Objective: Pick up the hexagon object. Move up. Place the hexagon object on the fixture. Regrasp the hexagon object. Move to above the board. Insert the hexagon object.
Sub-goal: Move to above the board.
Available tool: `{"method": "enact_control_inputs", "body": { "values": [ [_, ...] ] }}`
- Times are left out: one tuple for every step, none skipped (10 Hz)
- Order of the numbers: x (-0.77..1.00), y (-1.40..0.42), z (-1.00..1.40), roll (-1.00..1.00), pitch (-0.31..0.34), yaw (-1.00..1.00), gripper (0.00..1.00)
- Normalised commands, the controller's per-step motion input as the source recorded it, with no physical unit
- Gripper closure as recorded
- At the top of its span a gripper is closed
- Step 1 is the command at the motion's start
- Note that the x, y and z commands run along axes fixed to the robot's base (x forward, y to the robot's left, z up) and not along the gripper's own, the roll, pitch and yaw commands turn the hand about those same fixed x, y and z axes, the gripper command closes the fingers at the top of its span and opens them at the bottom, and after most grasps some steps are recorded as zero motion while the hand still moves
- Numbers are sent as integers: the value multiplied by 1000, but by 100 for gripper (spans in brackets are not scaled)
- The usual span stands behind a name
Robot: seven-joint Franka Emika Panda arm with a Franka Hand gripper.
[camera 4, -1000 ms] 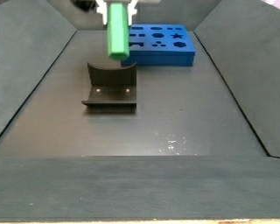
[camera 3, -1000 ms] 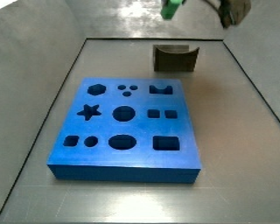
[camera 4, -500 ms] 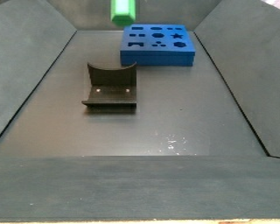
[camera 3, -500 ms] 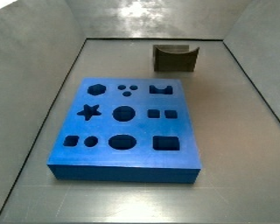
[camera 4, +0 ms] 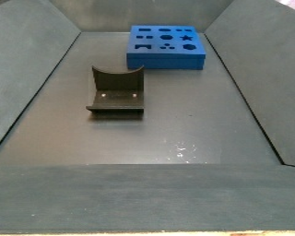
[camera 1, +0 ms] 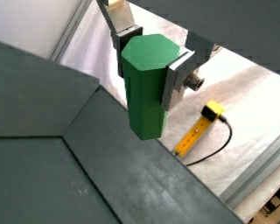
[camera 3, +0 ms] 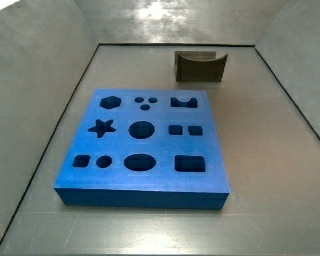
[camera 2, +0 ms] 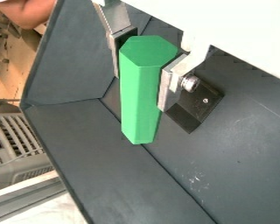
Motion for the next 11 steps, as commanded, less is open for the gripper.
{"method": "enact_control_inputs", "body": {
  "values": [
    [-53, -20, 788, -44, 103, 76, 100],
    [-3, -25, 516, -43, 111, 80, 100],
    [15, -25, 361, -41, 119, 81, 100],
    [25, -28, 203, -40, 121, 83, 100],
    [-272, -1000, -90, -1000, 51, -150, 100],
    [-271, -1000, -102, -1000, 40, -149, 100],
    [-282, -1000, -102, -1000, 37, -144, 100],
    [-289, -1000, -112, -1000, 40, -141, 100],
    [-301, -1000, -102, -1000, 45, -140, 100],
    [-308, -1000, -105, -1000, 50, -139, 100],
    [-313, -1000, -108, -1000, 54, -138, 100]
  ]
}}
